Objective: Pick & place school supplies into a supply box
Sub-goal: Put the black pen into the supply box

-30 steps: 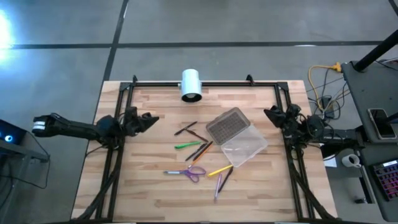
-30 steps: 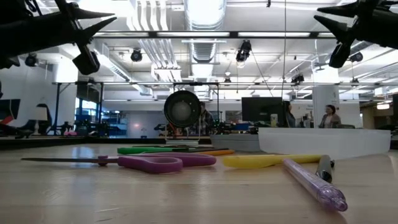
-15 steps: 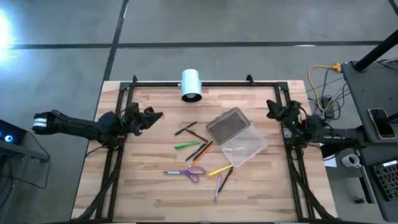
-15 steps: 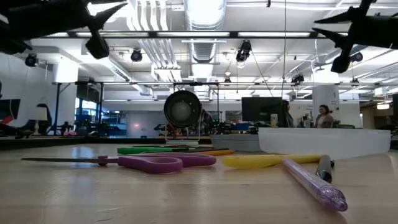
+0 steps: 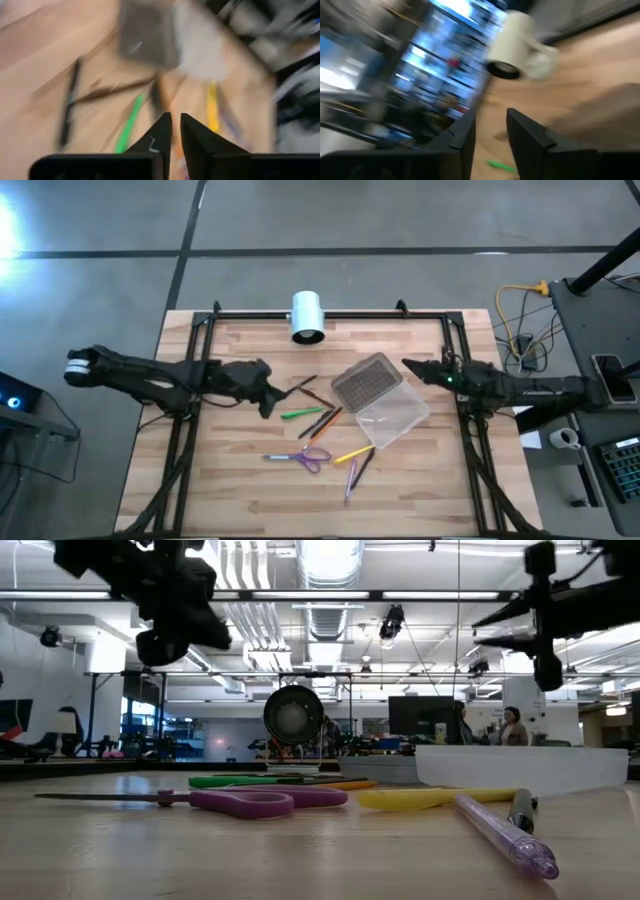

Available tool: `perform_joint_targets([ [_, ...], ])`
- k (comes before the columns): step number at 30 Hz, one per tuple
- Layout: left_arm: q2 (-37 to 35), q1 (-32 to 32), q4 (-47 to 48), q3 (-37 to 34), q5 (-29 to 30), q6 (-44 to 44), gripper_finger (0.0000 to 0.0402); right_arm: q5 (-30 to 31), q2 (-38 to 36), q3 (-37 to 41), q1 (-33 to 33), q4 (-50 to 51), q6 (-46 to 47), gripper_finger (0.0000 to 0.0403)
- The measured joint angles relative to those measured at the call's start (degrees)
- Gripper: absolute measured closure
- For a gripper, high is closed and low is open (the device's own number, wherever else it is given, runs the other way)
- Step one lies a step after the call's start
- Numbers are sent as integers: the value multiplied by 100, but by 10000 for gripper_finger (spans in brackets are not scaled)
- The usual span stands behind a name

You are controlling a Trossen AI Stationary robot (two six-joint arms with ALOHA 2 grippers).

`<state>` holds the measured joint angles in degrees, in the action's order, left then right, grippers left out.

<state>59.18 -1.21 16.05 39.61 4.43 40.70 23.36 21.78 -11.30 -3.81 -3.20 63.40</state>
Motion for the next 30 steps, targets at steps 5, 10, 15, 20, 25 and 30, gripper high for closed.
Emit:
perform_joint_targets([
  [5,733,11,1394,872,413,-501,318,64,690,-1282,4,2558,-382,250],
  [10,1545,264,1745,1329,1011,-539,263,214,1302,-2320,1,4339,-403,222],
  [15,2479,739,1807,1641,909,-1094,242,231,1646,-2729,-57,5124,-392,212],
  [20,3346,962,1992,2061,548,-1478,241,214,1749,-2792,-77,5237,-211,211],
  [25,3982,951,2247,2540,400,-1731,241,215,1739,-2783,-76,5237,-144,211],
  [30,4550,1029,2441,2862,64,-1804,241,216,1781,-2777,-75,5235,-175,211],
])
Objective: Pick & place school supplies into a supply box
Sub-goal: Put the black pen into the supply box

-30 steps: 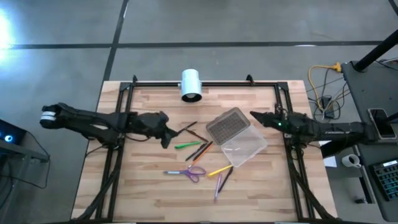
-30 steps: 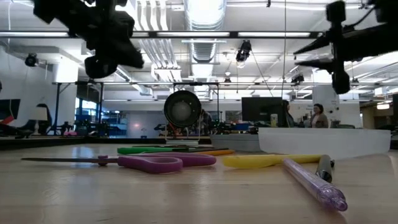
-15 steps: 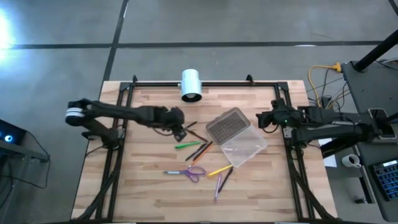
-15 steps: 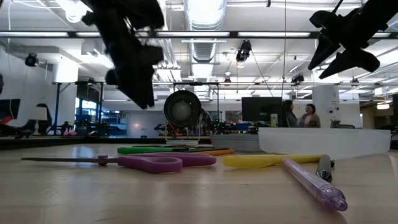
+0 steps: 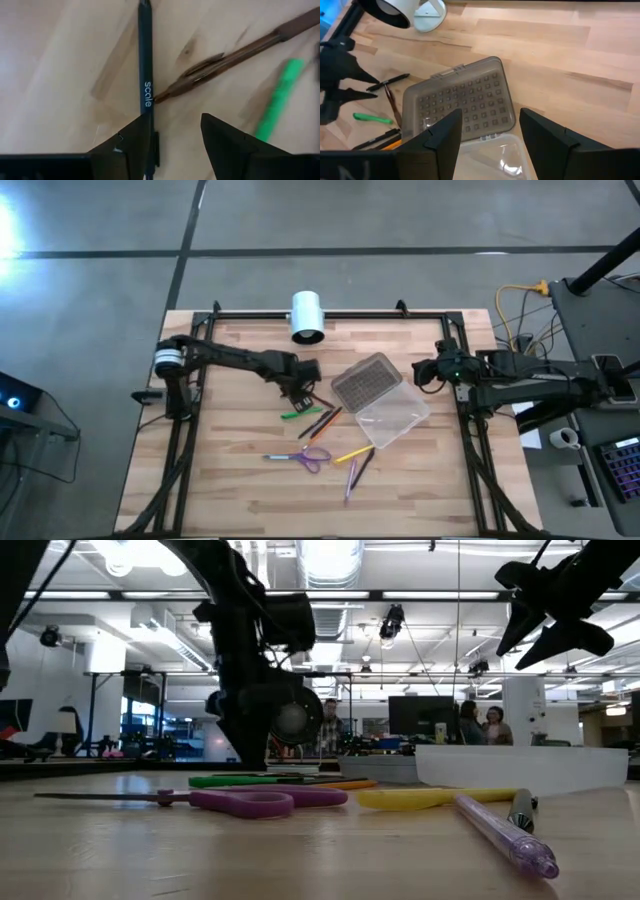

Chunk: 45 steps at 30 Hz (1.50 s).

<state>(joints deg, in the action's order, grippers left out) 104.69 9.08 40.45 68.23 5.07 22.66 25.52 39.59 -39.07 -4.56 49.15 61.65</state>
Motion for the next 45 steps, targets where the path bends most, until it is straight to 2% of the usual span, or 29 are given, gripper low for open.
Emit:
perform_joint_targets([
  [5,264,43,466,130,-20,-174,241,-4,41,7,0,-4,54,211],
  [14,131,139,418,10,-28,-392,250,-5,77,9,0,-5,157,211],
  [19,168,314,151,-90,-103,-398,286,-4,75,7,2,-2,-125,212],
  [28,157,514,-7,-225,-22,-357,364,-4,64,9,4,-2,-63,228],
  [33,162,538,4,-227,110,-321,384,-4,64,8,2,-5,-284,238],
  [37,126,538,4,-242,149,-224,360,-7,64,7,2,-5,-326,242],
  [41,-32,457,23,-247,550,-224,309,-44,64,8,-1,-5,-427,238],
  [45,-384,417,137,-203,568,-222,260,-236,66,9,0,-5,-600,227],
])
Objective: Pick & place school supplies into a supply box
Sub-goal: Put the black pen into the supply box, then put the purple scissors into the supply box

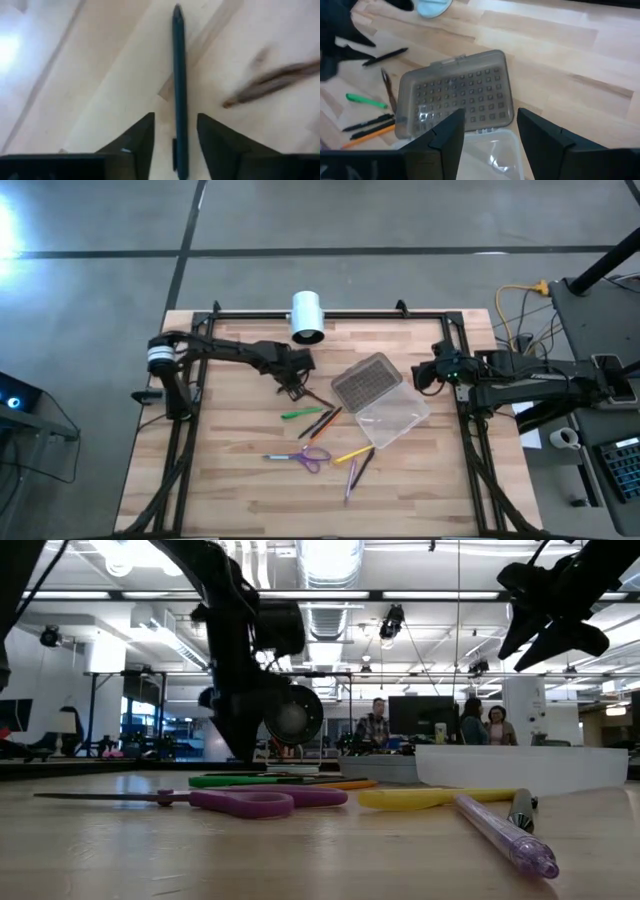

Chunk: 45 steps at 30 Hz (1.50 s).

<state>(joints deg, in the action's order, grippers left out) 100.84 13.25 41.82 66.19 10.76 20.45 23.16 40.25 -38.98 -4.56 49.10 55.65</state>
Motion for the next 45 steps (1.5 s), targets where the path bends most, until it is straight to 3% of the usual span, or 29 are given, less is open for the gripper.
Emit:
perform_joint_targets([
  [5,-785,-450,319,-17,-551,-884,224,-136,0,-1,0,2,-120,211],
  [10,-1614,-1716,273,-326,-874,-2136,221,-450,2,0,-8,4,-434,204],
  [15,-1893,-2750,-809,-869,-876,-1592,224,-787,2,-2,-10,17,-631,204],
  [19,-1584,-3266,-1746,-924,-831,-1390,224,-890,4,-2,-10,34,-957,204],
  [25,-455,-3554,-1646,-17,-422,-1180,224,-967,2,0,-10,249,-1304,204],
  [32,872,-3885,-587,1506,312,-1158,231,-991,4,28,-10,572,-1559,204],
  [35,1243,-4043,-337,1916,335,-938,244,-993,4,63,-10,584,-1625,204],
  [40,1259,-4137,-320,1978,332,-89,270,-1072,4,87,-10,559,-1575,204],
  [45,1155,-4306,-355,1811,366,-57,286,-1412,100,93,22,264,-1575,204],
])
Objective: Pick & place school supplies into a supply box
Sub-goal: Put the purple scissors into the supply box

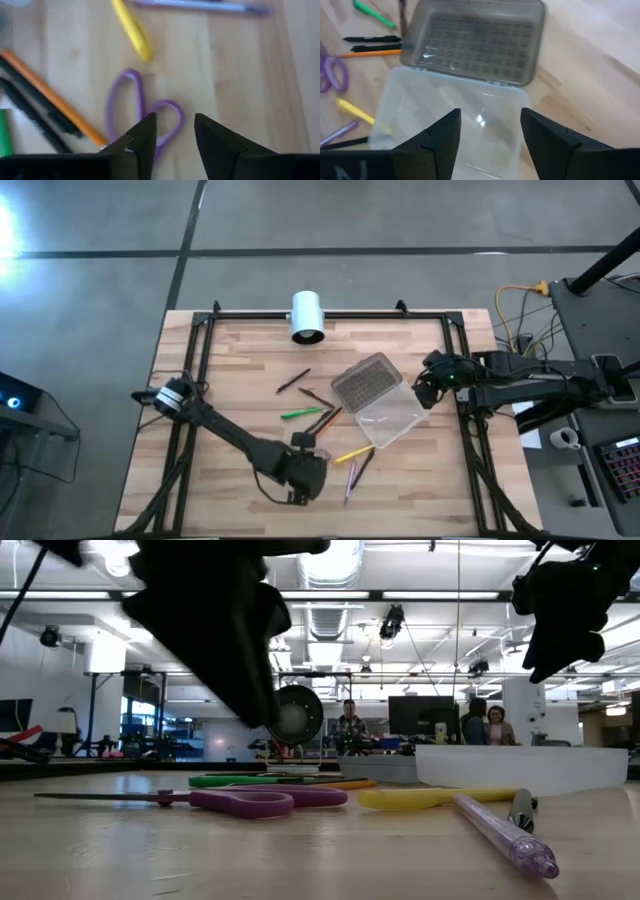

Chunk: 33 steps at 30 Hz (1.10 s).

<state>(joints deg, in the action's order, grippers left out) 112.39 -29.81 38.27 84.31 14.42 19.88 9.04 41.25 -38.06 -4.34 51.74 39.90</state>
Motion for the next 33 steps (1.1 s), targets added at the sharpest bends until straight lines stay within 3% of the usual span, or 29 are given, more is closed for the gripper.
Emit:
perform_joint_targets([
  [5,47,-207,-216,-194,-35,-172,288,-15,280,4,36,-188,-2,204],
  [13,209,-1,-715,-423,301,-421,288,-11,538,8,36,-269,-4,204],
  [33,213,37,-1335,-880,-98,-578,288,-7,501,15,36,-257,-115,204],
])
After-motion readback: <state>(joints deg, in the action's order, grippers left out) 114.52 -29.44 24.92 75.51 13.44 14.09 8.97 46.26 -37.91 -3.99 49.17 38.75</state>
